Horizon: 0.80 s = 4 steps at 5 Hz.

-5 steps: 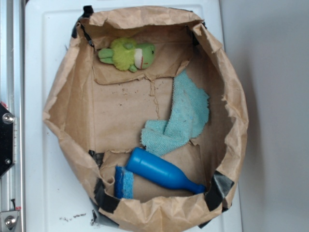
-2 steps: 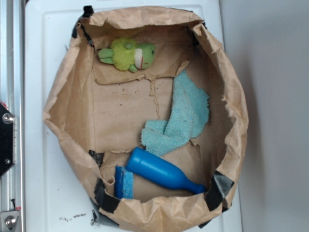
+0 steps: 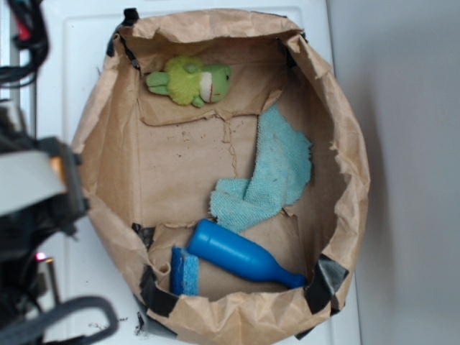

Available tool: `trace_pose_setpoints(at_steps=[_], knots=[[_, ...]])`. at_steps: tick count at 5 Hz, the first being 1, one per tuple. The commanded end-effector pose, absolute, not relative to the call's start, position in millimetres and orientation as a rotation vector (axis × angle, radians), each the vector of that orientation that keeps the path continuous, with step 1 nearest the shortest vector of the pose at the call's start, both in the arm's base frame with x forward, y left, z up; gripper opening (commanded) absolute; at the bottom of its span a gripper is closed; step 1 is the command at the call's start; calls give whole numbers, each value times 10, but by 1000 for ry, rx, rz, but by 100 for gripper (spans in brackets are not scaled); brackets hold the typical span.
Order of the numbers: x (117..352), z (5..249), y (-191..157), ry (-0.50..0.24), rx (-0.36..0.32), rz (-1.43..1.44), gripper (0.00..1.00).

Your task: Grab the green animal.

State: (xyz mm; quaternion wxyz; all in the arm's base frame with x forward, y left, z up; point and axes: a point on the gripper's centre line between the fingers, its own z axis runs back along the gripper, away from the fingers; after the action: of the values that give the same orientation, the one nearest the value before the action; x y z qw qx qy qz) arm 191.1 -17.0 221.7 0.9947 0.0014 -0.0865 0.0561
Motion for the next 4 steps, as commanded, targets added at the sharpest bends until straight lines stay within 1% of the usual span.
trace_pose_setpoints(at_steps=[1, 2, 3, 4], knots=[[2391, 1913, 15, -387, 178, -99, 100], [2605, 1766, 151, -311, 123, -237, 100], [2737, 1639, 295, -255, 109, -265, 100], [2825, 1522, 423, -218, 81, -278, 100]])
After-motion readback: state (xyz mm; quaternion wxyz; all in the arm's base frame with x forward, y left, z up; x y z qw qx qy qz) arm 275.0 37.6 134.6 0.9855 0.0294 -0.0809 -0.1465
